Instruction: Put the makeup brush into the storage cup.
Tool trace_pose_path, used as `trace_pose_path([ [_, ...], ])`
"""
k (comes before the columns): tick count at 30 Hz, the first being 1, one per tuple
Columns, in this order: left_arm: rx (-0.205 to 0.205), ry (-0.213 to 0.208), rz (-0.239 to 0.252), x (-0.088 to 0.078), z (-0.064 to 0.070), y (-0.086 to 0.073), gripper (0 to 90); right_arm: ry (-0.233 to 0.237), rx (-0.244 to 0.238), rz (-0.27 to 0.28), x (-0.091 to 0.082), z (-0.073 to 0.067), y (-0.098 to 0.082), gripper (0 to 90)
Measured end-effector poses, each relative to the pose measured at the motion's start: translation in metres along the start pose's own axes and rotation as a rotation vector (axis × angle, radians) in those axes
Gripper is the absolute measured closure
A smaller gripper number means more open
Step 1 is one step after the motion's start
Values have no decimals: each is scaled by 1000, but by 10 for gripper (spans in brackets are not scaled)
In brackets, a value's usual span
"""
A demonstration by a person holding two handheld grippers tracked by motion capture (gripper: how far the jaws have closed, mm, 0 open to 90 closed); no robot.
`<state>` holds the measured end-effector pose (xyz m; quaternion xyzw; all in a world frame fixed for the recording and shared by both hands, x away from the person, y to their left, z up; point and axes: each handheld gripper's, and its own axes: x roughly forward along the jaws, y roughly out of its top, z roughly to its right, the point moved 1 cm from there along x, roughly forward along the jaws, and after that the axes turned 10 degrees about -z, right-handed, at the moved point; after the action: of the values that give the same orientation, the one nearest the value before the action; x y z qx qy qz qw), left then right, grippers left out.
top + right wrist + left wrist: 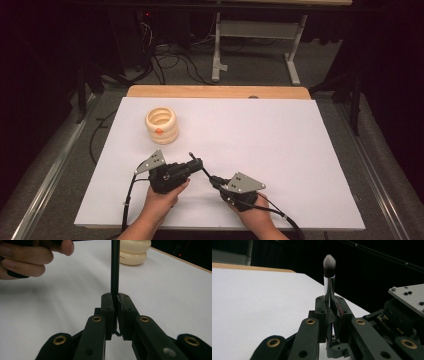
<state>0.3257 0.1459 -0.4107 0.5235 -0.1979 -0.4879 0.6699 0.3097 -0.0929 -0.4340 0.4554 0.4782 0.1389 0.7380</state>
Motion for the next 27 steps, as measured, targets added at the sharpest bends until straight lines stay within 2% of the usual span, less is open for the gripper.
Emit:
trace_pose_path([
  [20, 2, -20, 8, -1, 1, 0, 831, 12, 4, -7, -1, 0, 0, 846],
  [27, 8, -17, 8, -2, 2, 1, 831, 23, 14, -6, -1, 1, 1, 805],
])
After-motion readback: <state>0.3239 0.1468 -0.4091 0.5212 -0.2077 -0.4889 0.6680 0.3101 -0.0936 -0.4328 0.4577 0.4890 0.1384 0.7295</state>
